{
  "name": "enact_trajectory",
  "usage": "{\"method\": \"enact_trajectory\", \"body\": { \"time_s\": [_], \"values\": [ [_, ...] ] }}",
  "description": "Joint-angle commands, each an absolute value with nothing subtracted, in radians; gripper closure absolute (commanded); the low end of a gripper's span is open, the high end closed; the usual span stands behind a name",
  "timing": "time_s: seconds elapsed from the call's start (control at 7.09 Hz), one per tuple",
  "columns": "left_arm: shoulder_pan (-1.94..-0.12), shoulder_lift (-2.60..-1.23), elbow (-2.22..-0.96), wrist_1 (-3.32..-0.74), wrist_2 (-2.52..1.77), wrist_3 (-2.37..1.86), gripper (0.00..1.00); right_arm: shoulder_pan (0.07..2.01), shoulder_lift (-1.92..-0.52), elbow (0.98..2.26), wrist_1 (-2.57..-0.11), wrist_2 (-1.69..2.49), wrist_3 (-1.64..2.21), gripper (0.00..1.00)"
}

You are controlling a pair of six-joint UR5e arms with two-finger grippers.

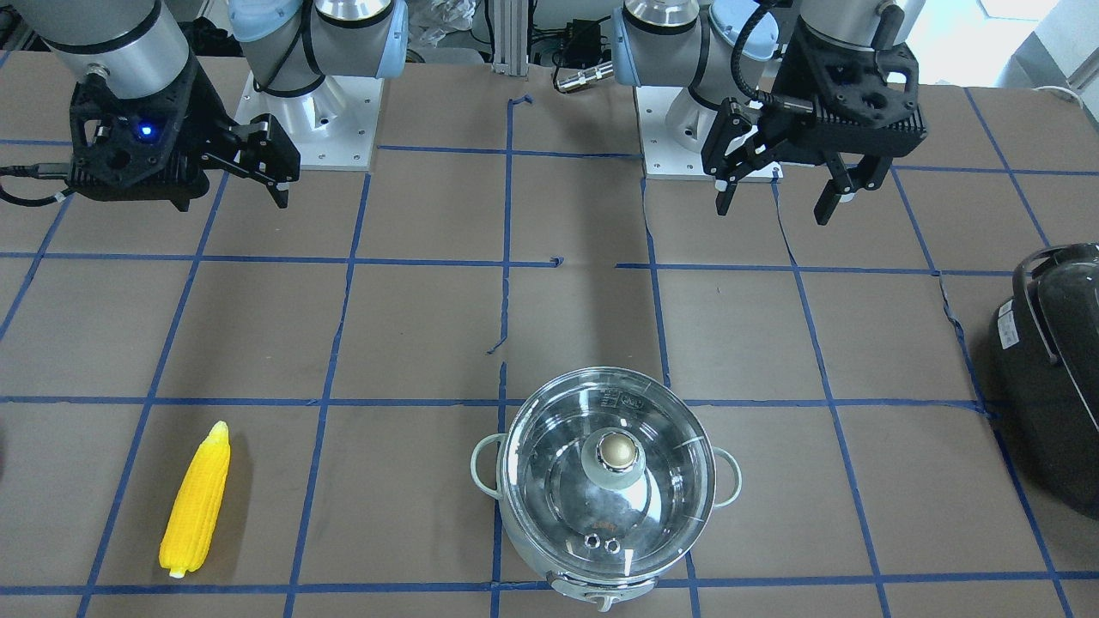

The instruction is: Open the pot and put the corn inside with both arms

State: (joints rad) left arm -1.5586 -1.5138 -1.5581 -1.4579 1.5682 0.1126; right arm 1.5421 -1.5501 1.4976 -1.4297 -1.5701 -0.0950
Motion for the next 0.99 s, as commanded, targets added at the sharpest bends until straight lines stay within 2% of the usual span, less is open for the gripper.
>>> {"method": "enact_trajectory", "body": {
  "time_s": [0.0, 0.85],
  "values": [
    [-1.560, -1.511, -1.557, -1.456, 1.580, 0.112, 0.00, 1.542, -1.549, 1.499, -1.433, -1.555, -0.086, 0.00],
    [-1.526, -1.506, -1.531, -1.517, 1.579, 0.037, 0.00, 1.543, -1.549, 1.499, -1.434, -1.569, -0.092, 0.00]
  ]
}}
